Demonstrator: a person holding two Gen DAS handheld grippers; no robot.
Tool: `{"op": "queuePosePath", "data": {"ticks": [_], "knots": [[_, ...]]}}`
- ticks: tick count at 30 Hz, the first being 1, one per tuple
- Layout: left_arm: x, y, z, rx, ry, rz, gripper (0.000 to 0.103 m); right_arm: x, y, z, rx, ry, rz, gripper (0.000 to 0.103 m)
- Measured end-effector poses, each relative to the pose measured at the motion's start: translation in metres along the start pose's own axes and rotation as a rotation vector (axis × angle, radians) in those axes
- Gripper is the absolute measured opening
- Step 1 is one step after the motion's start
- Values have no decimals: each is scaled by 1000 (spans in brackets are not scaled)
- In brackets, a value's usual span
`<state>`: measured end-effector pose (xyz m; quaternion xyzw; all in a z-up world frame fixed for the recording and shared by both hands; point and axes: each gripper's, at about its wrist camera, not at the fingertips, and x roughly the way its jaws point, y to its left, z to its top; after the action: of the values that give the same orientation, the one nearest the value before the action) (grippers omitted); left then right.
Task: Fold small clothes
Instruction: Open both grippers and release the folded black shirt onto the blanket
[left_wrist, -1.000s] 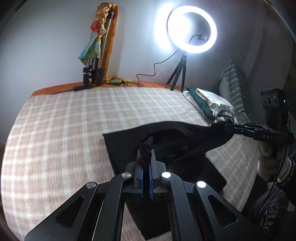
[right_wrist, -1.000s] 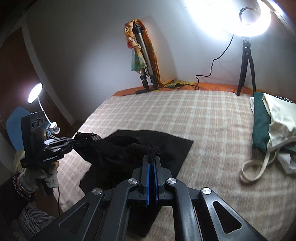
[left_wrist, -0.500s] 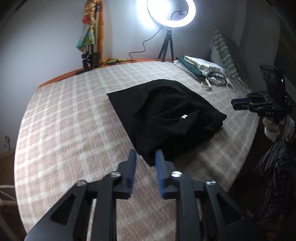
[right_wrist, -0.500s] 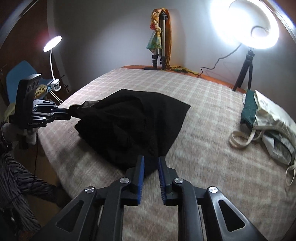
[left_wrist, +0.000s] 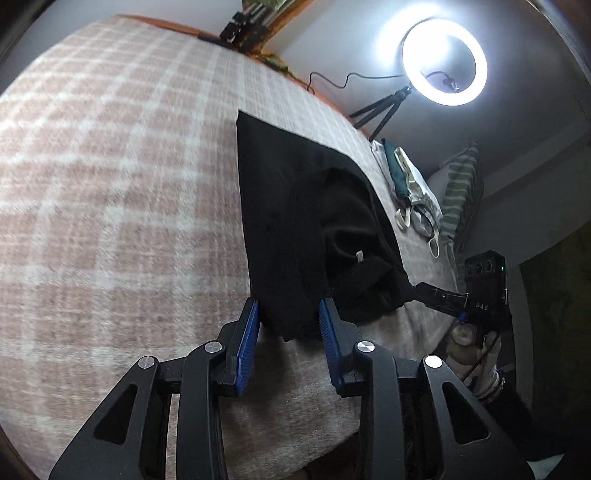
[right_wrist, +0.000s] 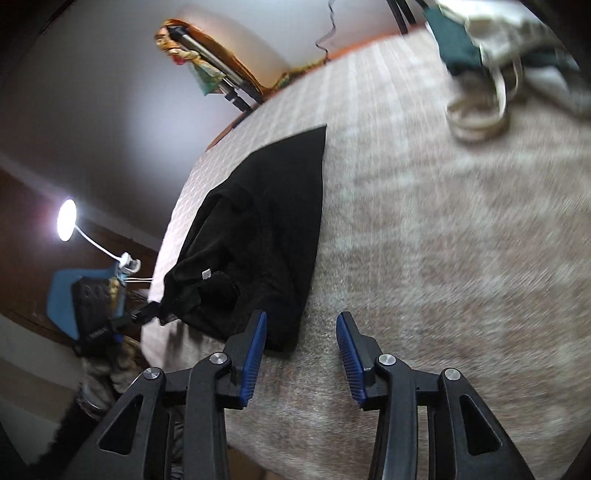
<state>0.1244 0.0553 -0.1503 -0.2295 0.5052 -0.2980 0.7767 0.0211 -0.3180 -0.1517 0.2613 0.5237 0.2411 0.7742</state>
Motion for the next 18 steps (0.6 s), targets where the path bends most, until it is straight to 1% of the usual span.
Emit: {"op": "queuePosePath", "data": {"ticks": [1,2,3,4,6,7,10,12,13,15,18], "knots": [[3,-2,-1,3,9,3,25,3,0,-1,4,10,15,41],[5,-3,-1,10,13,11,13,6,1,0,1,18,24,37],[5,-5,-1,17,9,23,9,7,2,-1,-3,25,32,30],[5,-6,0,19,5,25,7,9,4,-1,-6,30,39,26],[4,-9,2,18,-10,22,4,11,8,-1,-10,36,68,8],[1,-10,3,17,-22,16,4,11,10,-1,-15,37,76,4],[-15,-14,8,18,-73,-19,4,2,20,2,-27,8,102,2],[-23,-15,9,24,-96,-25,4,-12,23,3,-11,-23,172,2],[-24,-14,9,26,-94,-20,4,-18,25,2,-16,-40,191,2],[-18,-8,5,22,-71,5,4,-19,23,1,-12,-41,190,2],[-6,2,-4,13,-27,41,3,-3,14,-6,5,18,119,2]]}}
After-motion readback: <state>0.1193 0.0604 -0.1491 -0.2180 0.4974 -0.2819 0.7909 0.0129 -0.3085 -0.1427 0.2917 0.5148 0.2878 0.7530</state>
